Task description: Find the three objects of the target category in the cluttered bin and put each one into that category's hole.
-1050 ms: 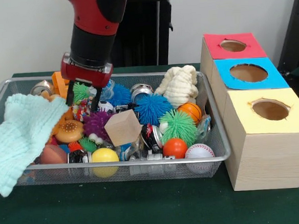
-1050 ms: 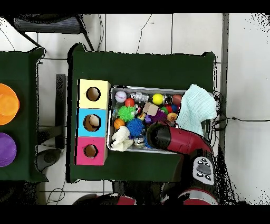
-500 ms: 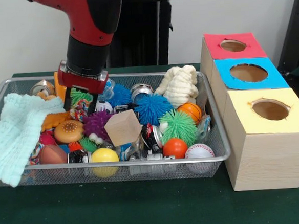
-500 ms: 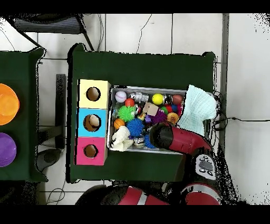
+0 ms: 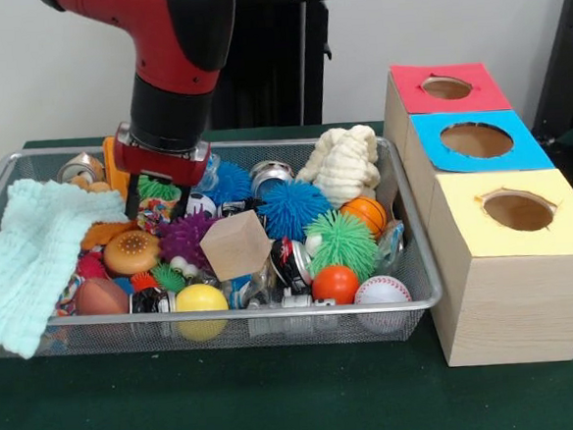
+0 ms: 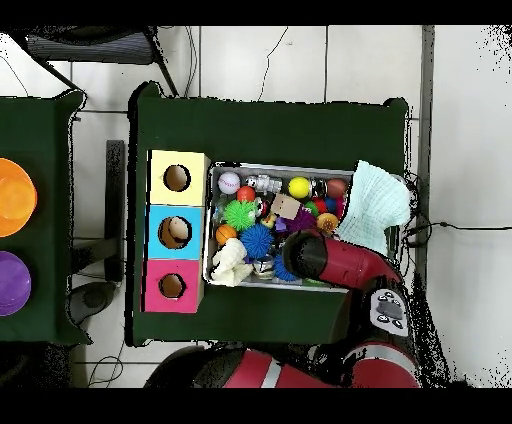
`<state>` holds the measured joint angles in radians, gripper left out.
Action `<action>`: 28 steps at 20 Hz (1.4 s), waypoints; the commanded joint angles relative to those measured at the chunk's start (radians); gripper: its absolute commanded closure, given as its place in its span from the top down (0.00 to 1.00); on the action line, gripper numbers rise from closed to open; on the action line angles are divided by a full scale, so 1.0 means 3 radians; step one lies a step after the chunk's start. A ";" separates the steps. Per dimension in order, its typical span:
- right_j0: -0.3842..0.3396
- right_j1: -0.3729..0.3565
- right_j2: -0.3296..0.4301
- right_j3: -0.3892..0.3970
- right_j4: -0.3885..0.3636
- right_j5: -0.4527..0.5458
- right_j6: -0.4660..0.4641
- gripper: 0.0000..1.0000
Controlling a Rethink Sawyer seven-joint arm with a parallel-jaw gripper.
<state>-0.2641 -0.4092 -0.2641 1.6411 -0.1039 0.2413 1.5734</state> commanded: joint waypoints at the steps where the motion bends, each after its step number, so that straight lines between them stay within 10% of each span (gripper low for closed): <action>1: -0.0139 -0.0019 0.0408 0.0012 0.0069 0.0327 0.0338 1.00; 9: -0.0170 -0.0370 0.0464 0.0207 -0.0029 0.0366 0.0220 1.00; 10: -0.0178 -0.0384 0.0472 0.0229 -0.0068 0.0289 0.0226 0.00; 27: -0.0198 -0.0316 0.0439 0.0252 -0.0049 0.0285 0.0313 0.00; 28: -0.0213 -0.0321 0.0454 0.0265 -0.0065 0.0280 0.0292 1.00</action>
<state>-0.2978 -0.5301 -0.2362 1.6513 -0.1047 0.2682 1.5734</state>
